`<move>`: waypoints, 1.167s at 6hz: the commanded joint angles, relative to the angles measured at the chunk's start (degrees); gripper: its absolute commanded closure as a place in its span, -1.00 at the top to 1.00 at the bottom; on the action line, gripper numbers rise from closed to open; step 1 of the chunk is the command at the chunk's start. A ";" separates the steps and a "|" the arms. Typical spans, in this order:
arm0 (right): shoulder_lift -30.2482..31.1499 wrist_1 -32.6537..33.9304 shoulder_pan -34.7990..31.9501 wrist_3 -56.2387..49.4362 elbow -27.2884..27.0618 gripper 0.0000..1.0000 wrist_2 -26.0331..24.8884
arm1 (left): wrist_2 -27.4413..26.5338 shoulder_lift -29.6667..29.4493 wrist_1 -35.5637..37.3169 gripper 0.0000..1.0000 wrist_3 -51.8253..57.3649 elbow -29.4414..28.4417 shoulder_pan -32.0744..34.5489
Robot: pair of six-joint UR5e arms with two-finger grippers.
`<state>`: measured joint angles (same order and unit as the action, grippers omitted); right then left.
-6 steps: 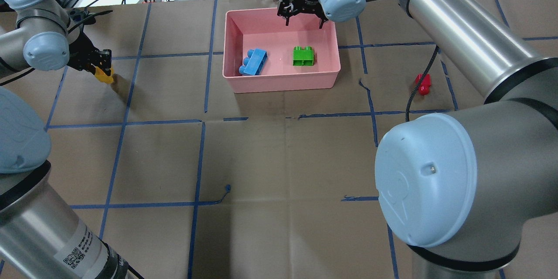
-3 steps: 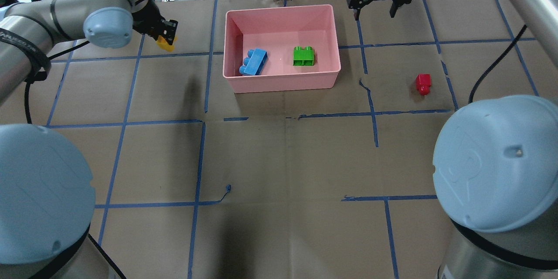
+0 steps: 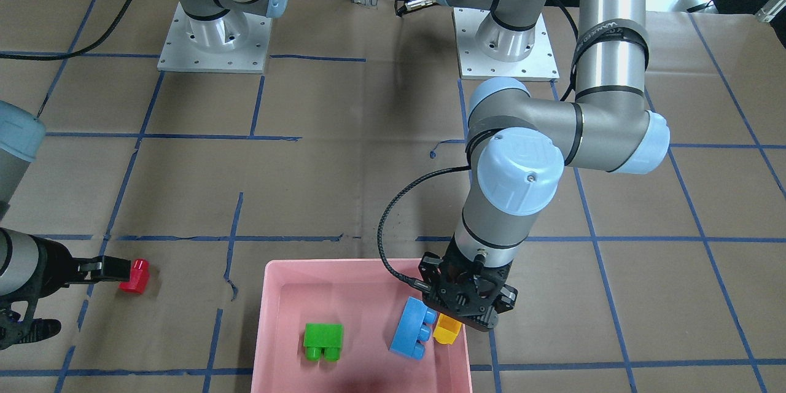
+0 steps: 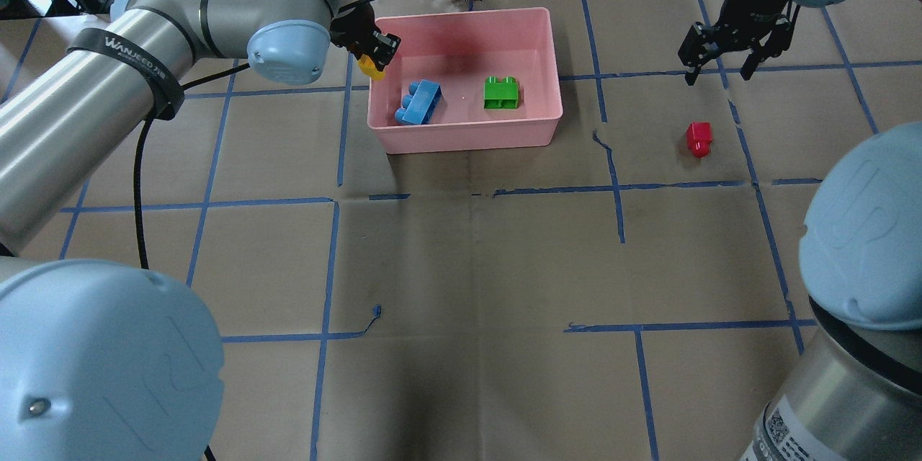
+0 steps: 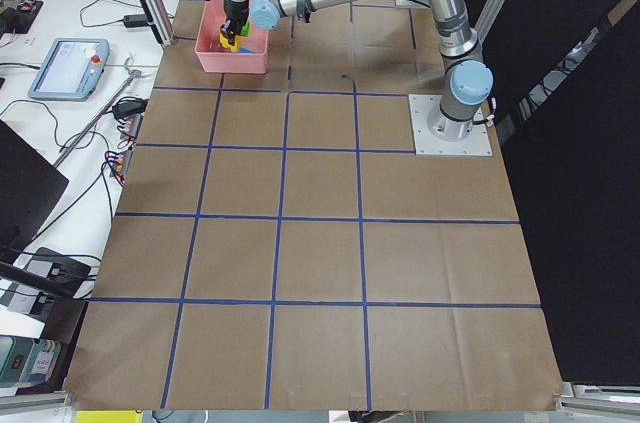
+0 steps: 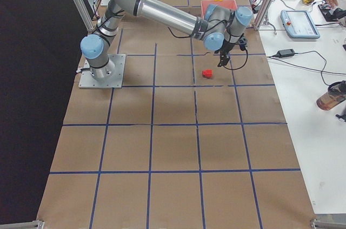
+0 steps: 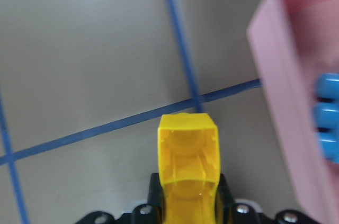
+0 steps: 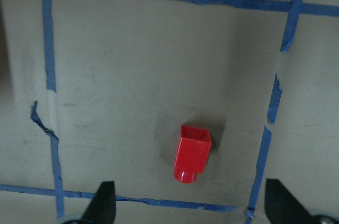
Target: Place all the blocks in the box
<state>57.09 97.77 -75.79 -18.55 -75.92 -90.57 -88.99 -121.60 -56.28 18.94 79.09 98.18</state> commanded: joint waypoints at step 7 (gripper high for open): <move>-2.95 10.61 0.56 3.61 -10.56 -0.24 -0.57 | -0.84 17.75 -29.08 0.99 -13.14 2.29 -0.60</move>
<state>53.96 108.72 -75.23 -14.88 -86.57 -90.79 -89.88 -108.29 -78.45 7.87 81.04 98.82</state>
